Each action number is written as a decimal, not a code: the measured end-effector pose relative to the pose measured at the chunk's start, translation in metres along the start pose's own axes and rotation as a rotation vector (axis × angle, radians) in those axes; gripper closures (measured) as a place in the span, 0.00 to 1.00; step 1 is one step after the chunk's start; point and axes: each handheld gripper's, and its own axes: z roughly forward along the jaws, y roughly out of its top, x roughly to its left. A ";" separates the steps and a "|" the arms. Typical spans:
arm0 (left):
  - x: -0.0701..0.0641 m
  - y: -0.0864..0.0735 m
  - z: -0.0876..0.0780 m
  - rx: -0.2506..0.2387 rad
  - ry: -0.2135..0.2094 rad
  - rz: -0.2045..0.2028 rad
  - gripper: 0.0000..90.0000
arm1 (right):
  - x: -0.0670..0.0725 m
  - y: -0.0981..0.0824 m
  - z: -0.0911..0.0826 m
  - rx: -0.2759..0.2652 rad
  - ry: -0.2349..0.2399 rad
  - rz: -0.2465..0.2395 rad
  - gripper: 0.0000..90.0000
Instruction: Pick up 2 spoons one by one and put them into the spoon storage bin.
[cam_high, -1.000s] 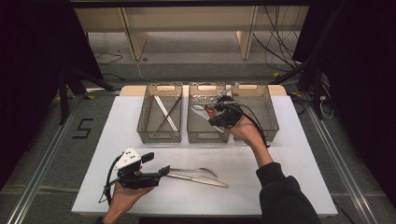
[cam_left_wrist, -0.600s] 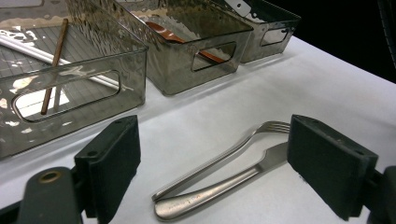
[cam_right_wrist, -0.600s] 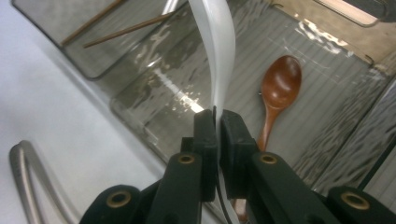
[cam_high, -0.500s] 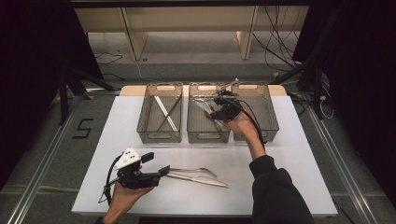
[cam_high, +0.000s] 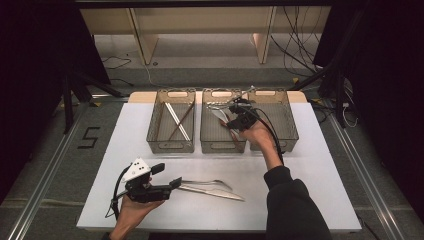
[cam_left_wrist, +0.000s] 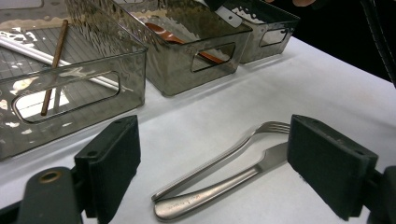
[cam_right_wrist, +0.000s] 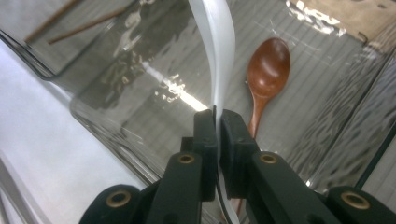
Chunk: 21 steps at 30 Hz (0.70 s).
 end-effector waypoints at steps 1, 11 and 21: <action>0.000 0.000 0.000 0.000 -0.001 -0.001 0.19 | -0.001 -0.001 0.001 0.000 0.001 0.004 0.96; 0.000 0.000 0.000 0.003 -0.002 -0.001 0.19 | -0.004 -0.006 0.008 0.023 0.000 0.024 0.96; 0.000 0.000 -0.001 0.001 -0.002 0.004 0.19 | -0.002 -0.008 0.014 0.069 0.011 0.023 0.94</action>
